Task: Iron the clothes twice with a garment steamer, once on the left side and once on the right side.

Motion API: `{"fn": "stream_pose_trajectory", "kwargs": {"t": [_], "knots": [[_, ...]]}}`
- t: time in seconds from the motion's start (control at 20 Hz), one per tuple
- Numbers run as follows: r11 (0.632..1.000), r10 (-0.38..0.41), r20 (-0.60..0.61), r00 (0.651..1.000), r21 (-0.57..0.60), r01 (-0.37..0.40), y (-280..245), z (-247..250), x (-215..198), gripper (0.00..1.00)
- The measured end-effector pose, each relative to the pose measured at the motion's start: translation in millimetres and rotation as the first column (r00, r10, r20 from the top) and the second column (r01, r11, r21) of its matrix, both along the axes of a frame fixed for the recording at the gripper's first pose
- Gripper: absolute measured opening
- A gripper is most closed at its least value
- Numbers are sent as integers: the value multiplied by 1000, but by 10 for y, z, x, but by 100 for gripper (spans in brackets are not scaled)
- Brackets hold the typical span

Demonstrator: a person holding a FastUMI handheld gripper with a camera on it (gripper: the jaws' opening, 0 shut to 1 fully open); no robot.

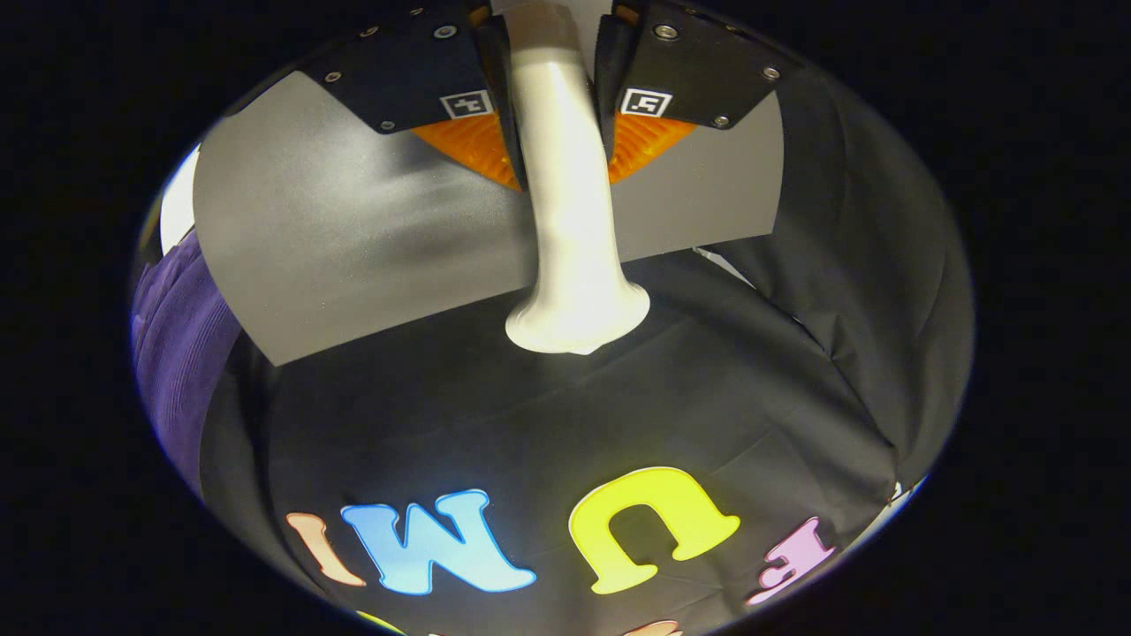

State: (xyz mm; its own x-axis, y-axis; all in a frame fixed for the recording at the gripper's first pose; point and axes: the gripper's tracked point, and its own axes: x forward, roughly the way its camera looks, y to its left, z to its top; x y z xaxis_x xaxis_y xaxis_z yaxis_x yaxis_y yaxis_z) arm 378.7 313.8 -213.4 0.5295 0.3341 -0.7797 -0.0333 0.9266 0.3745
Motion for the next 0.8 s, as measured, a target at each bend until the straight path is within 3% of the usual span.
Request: {"fn": "stream_pose_trajectory", "kwargs": {"t": [0.25,0.45,0.8], "knots": [[991,43,158,987,-135,-21,-13,91,0,34],[988,61,270,961,-150,-21,-30,449,-244,34],[964,74,491,868,-259,65,-473,950,-717,33]]}}
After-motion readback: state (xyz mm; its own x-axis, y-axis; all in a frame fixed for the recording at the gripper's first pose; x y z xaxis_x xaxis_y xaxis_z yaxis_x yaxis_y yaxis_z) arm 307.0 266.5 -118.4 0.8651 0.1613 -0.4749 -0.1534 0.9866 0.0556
